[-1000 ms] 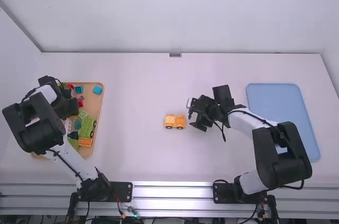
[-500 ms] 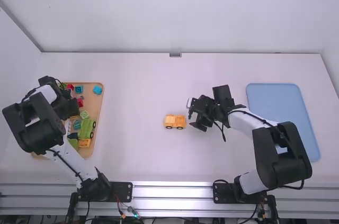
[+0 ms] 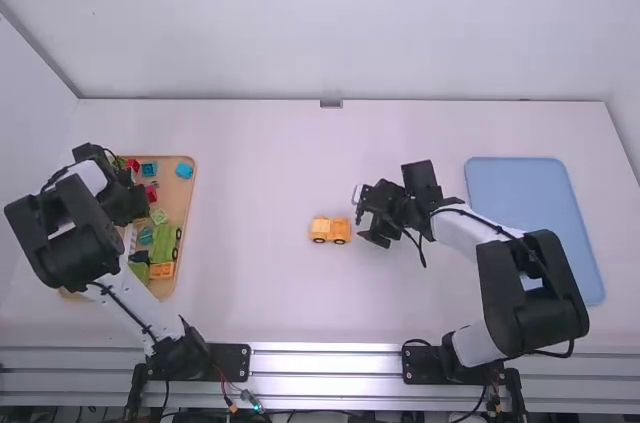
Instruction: Assemble lego blocks to make yellow taxi
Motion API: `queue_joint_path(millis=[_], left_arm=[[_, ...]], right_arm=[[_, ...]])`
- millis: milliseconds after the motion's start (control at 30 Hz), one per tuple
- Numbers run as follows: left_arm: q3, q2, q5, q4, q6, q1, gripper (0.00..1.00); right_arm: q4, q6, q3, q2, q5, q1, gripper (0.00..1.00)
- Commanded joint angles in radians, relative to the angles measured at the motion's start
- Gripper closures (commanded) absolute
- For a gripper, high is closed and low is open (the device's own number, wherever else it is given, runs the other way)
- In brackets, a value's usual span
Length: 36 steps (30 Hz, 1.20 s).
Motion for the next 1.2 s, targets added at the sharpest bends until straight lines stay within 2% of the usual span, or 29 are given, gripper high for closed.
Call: queue_joint_path(millis=[0, 67, 233, 433, 667, 700, 800, 933, 1000, 1033, 1167], left_arm=[[0.002, 0.006, 0.056, -0.002, -0.006, -0.009, 0.85], [0.015, -0.003, 0.063, -0.008, -0.007, -0.006, 0.82], [0.01, -0.088, 0.068, -0.014, -0.006, -0.037, 0.92], [-0.103, -0.282, 0.114, 0.045, 0.024, -0.124, 0.97], [-0.338, -0.539, 0.533, 0.23, 0.267, -0.288, 0.91], [-0.391, -0.589, 0.623, 0.279, 0.313, -0.336, 0.87], [-0.467, -0.647, 0.75, 0.381, 0.331, -0.425, 0.85], [-0.533, -0.665, 0.904, 0.519, 0.331, -0.528, 0.85], [-0.565, -0.658, 1.039, 0.616, 0.33, -0.581, 0.85], [-0.576, -0.644, 1.11, 0.69, 0.294, -0.607, 0.86], [-0.586, -0.589, 1.172, 0.898, 0.132, -0.642, 0.88]], right_arm=[[0.026, 0.048, -0.005, -0.018, -0.032, 0.002, 0.01], [0.066, 0.106, -0.005, -0.018, -0.056, 0.002, 0.02], [0.226, 0.329, -0.005, -0.018, -0.121, 0.002, 0.01], [0.346, 0.483, 0.01, -0.018, -0.242, 0.002, 0.02], [0.345, 0.656, 0.123, 0.014, -0.378, 0.002, 0.01], [0.348, 0.685, 0.155, 0.038, -0.456, 0.002, 0.01], [0.349, 0.698, 0.211, 0.085, -0.644, 0.002, 0.01], [0.37, 0.698, 0.273, 0.148, -0.881, 0.002, 0.02], [0.402, 0.698, 0.302, 0.182, -1.015, 0.002, 0.02], [0.417, 0.722, 0.314, 0.192, -1.04, 0.002, 0.02], [0.421, 0.731, 0.325, 0.192, -1.041, 0.011, 0.02]])
